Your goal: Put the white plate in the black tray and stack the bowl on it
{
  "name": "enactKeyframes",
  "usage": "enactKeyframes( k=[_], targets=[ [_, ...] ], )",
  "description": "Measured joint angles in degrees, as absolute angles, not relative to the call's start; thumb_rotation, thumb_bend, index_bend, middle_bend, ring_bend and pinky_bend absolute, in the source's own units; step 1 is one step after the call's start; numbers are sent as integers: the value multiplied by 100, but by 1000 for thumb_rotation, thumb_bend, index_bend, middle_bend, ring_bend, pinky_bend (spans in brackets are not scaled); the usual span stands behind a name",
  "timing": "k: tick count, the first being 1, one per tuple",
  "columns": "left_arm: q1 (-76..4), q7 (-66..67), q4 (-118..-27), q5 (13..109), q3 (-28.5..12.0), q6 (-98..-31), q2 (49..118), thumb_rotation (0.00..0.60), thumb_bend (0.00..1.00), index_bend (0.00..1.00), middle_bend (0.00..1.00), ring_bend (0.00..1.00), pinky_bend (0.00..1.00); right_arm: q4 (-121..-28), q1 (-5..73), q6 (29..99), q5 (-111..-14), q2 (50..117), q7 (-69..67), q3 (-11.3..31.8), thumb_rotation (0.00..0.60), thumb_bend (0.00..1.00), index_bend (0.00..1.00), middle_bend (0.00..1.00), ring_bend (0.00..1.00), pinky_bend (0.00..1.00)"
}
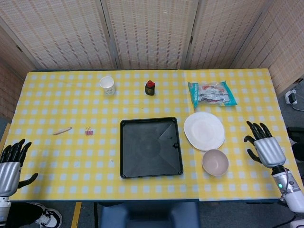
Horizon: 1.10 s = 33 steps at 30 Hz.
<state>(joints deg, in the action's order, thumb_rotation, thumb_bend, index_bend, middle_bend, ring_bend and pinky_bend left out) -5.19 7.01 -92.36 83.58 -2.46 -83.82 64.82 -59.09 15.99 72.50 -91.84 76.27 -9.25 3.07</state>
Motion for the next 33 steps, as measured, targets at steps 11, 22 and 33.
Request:
enactKeyframes(
  k=[11,22,33],
  targets=[
    [-579,842,-9145,8221,-285,-8273,6574,600,293,0,0,2,22,-3383,2233,6716,-9286,9181,-2106,187,600,407,446,0,0,0],
    [-589,836,-9106,8158,-304,-8251,6587,600,293,0,0,2,23,-2089,2513,6583,-9384,10168,-2493,-54,600,407,427,0,0,0],
    [-579,883,-9109,8132,-319,-8288,6595,600,293,0,0,1,23,-1699,2597,6599,-9379,10499,-2710,-170,600,406,345,0,0,0]
  ],
)
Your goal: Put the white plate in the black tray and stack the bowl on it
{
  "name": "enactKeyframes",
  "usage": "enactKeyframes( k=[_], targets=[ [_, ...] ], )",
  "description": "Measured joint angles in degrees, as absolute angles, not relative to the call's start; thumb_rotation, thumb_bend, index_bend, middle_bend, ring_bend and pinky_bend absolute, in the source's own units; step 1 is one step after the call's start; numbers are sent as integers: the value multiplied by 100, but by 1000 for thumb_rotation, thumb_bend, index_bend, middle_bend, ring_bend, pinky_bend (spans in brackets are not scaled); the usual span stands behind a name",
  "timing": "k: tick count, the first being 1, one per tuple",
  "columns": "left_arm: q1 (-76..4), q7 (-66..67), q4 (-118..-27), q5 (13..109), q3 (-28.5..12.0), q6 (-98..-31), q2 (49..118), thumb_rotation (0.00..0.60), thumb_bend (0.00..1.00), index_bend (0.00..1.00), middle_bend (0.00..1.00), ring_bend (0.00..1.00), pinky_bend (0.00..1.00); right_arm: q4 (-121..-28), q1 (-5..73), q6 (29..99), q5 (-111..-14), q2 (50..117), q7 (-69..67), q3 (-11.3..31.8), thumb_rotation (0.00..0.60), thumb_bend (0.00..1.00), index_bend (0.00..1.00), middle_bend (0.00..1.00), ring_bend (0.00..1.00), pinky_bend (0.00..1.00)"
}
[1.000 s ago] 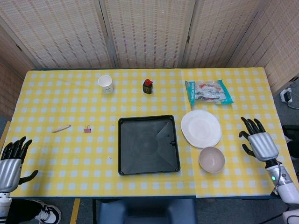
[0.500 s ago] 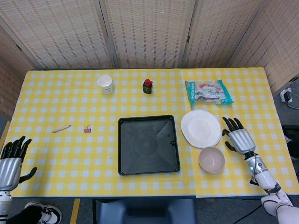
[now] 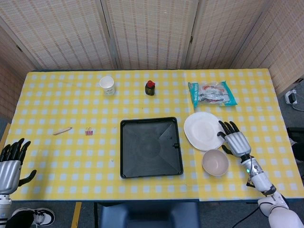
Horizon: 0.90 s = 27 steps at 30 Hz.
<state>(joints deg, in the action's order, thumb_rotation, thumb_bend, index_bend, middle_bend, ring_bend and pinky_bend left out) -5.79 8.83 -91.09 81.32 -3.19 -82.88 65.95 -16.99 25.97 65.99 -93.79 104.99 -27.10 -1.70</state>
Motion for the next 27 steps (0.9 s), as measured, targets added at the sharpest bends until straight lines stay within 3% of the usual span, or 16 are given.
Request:
enactKeyframes(
  k=[11,18,22,27],
  targets=[
    [-578,926,-9088,8056,-348,-8287,6608,600,293,0,0,2,22,-1469,2712,6507,-9320,10734,-2787,-186,600,407,353,0,0,0],
    [-606,920,-9042,8031,-336,-8194,6620,600,295,0,0,2,18,-1364,2792,6472,-9297,10864,-2937,-197,600,442,546,1,11,0],
    [-647,883,-8980,8035,-312,-8097,6633,600,310,0,0,2,16,-1292,2836,6471,-9292,10921,-3031,-205,600,550,611,30,35,0],
    [-652,876,-8933,8028,-324,-8118,6658,600,317,0,0,2,16,-1257,2889,6467,-9276,10958,-3163,-203,600,609,644,60,53,0]
  ],
)
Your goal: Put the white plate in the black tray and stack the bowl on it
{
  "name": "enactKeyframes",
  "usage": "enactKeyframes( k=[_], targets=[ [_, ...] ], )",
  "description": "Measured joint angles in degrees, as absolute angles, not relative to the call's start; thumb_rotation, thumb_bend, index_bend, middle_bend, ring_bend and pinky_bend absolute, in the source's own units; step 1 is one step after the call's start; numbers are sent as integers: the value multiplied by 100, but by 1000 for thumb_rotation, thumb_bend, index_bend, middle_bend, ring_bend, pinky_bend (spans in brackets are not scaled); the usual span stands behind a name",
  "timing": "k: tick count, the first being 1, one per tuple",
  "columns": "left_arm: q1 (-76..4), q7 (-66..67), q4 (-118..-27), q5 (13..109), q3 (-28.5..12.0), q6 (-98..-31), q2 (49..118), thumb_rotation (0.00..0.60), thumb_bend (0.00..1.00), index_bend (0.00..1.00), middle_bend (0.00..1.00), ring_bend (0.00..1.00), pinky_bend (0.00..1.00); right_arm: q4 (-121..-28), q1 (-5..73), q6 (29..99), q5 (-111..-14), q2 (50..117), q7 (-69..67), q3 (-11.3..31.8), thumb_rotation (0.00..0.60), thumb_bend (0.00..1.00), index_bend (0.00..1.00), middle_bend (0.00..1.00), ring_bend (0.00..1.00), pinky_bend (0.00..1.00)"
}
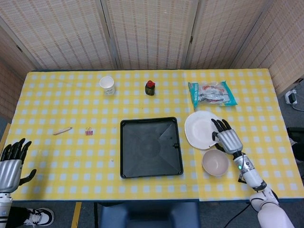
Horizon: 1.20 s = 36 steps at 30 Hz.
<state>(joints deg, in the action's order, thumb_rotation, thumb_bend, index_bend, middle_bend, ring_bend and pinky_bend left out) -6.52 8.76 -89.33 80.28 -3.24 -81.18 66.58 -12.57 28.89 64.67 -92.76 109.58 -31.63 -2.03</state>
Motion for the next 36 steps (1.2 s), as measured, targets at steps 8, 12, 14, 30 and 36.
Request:
enactKeyframes(
  k=[8,12,14,30,36],
  targets=[
    [-632,834,-8949,8074,-318,-8180,6643,600,318,0,0,2,16,-1217,2902,6811,-9278,10965,-3096,-199,600,616,661,77,67,0],
    [-619,818,-8980,8114,-309,-8221,6627,600,317,0,0,2,16,-1276,2904,7159,-9224,10913,-3072,-117,600,616,661,81,71,0],
    [-609,809,-9007,8141,-301,-8249,6614,600,317,0,0,2,16,-1342,2911,7331,-9185,10867,-3085,-59,600,616,661,82,72,0],
    [-492,709,-9238,8325,-257,-8502,6453,600,316,0,0,2,16,-3209,3110,8876,-9225,10078,-2619,281,600,616,661,84,73,0],
    [-461,608,-9287,8353,-265,-8557,6384,600,316,0,0,2,16,-4406,3276,9191,-9411,9671,-1985,384,600,616,661,84,73,0]
  ],
)
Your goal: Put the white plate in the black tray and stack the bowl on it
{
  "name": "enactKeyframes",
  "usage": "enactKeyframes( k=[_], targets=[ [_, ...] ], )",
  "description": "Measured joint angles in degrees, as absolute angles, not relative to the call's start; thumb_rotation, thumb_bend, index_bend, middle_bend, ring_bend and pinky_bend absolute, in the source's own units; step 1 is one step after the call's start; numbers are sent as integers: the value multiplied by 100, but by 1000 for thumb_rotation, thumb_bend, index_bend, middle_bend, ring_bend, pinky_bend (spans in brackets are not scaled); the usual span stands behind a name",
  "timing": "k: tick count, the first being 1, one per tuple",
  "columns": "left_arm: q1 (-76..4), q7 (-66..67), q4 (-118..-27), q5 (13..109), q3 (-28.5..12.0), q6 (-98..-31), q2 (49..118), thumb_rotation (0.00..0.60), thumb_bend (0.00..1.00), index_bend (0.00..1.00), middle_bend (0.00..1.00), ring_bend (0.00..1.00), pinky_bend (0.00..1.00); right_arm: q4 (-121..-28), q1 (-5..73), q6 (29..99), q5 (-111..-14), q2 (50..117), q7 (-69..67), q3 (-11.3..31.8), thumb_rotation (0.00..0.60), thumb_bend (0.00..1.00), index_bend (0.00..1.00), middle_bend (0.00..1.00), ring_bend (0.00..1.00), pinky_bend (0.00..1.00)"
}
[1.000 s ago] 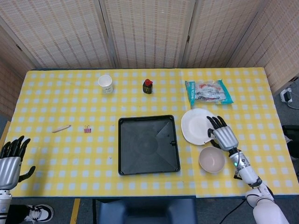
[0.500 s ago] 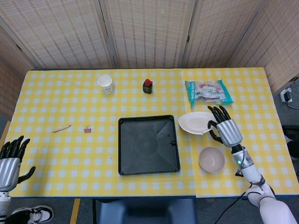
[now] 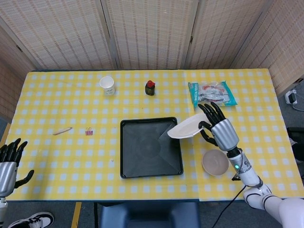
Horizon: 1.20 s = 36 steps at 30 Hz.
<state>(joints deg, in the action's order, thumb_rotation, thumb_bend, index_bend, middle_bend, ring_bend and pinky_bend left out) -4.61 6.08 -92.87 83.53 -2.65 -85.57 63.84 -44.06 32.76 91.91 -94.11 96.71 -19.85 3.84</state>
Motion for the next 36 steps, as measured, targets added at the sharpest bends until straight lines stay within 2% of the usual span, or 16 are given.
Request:
enactKeyframes(
  k=[5,9,18,24,36],
  targets=[
    [-430,503,-9321,8389,-268,-8617,6315,600,316,0,0,2,16,-5218,3529,9245,-9555,9466,-1499,531,600,616,661,88,74,0],
    [-421,428,-9326,8392,-275,-8622,6283,600,317,0,0,2,16,-5377,3787,8913,-9590,9556,-1274,602,600,616,661,90,74,0],
    [-379,198,-9324,8402,-291,-8673,6180,600,317,0,0,2,16,-4702,4338,8054,-9574,10494,-1286,634,600,616,660,90,75,0],
    [-322,54,-9336,8431,-305,-8775,6097,600,317,0,0,2,16,-4116,4563,7819,-9555,10968,-1429,626,600,617,661,90,75,0],
    [-325,52,-9345,8595,-271,-8808,6116,600,317,0,0,1,16,-4053,4425,7702,-9653,11109,-1312,252,600,616,640,67,50,0]
  ],
)
